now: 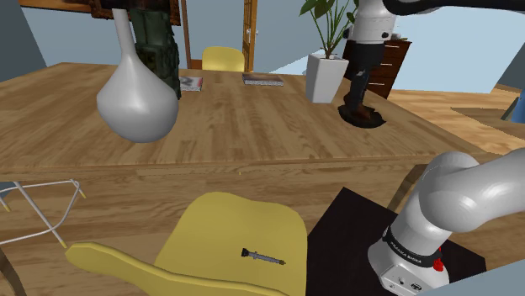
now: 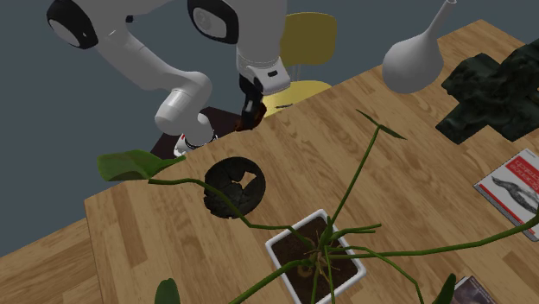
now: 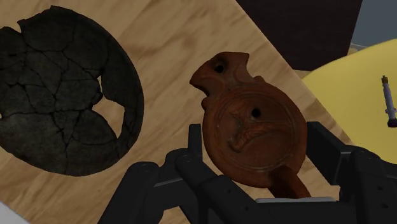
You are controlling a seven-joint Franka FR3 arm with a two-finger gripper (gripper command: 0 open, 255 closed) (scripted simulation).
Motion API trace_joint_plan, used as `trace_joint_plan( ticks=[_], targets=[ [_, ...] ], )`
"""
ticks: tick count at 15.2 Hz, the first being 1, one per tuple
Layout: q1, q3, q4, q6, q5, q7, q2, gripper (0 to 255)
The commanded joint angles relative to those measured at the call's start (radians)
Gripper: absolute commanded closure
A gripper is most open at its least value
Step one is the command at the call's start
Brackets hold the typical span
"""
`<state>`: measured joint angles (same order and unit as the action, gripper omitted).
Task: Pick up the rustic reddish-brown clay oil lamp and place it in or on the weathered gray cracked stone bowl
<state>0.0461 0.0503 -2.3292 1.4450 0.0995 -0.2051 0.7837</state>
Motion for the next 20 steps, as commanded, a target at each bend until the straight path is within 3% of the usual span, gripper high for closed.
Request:
trace_joint_plan(
  ticks=[1,4,17,20],
  targets=[
    [0.0,0.0,0.032,-0.023,0.0,-0.002,-0.008,255],
    [0.0,-0.002,0.077,-0.056,-0.001,-0.005,-0.021,255],
    [0.062,0.28,0.247,0.021,0.167,-0.313,-0.219,255],
    [0.065,0.295,0.227,0.05,0.174,-0.324,-0.226,255]
  ],
)
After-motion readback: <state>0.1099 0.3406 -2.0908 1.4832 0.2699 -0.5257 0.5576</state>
